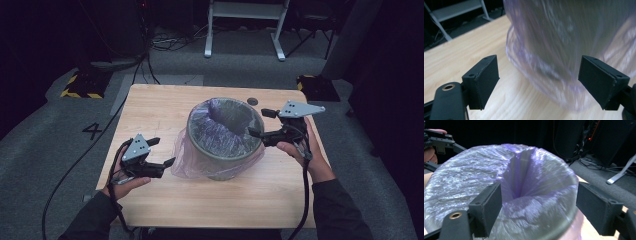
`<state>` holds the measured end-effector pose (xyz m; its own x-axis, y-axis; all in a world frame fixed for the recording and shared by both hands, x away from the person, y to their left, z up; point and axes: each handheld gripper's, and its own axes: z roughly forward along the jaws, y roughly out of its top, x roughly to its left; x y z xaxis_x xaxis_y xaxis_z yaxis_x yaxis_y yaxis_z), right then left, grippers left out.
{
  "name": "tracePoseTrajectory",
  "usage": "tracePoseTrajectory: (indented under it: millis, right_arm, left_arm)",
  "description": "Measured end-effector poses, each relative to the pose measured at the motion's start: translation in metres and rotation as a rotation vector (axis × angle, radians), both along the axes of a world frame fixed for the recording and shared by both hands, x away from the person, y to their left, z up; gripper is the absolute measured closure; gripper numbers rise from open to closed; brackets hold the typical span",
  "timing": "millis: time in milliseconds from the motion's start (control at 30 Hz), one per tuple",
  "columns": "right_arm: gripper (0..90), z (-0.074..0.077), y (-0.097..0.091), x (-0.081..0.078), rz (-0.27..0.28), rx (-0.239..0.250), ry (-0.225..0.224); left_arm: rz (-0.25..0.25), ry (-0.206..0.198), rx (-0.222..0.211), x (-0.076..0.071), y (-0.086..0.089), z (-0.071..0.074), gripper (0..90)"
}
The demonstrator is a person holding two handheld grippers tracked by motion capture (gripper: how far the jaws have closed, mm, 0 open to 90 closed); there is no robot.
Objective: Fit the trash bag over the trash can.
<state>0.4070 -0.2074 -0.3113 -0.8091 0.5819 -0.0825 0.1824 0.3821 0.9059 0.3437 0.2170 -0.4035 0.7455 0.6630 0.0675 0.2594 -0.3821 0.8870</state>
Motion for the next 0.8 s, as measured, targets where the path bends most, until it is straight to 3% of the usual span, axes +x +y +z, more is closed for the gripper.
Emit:
tracePoseTrajectory:
  millis: [67, 267, 400, 467, 667, 800]
  right_arm:
    - [19.9, 0.001, 0.006, 0.002, 0.005, -0.024, 0.009]
    - [20.0, -0.002, 0.02, 0.007, 0.001, -0.06, 0.035]
    - [19.9, -0.003, 0.03, 0.007, 0.027, -0.089, 0.033]
    - [20.3, -0.004, 0.035, 0.008, 0.05, -0.108, 0.04]
    - [20.6, -0.011, 0.05, 0.013, 0.067, -0.186, 0.08]
    - [19.0, -0.014, 0.055, 0.016, 0.084, -0.196, 0.1]
  left_arm:
    - [0.013, 0.011, 0.034, -0.003, 0.004, -0.005, 15.7]
    - [0.012, 0.047, 0.08, -0.014, 0.011, -0.019, 15.5]
    - [-0.003, 0.078, 0.093, -0.019, 0.011, -0.032, 15.5]
    - [-0.006, 0.102, 0.079, -0.022, 0.012, -0.041, 15.6]
    - [0.003, 0.151, 0.112, -0.024, 0.008, -0.067, 15.7]
    - [-0.008, 0.178, 0.15, -0.025, 0.003, -0.079, 15.6]
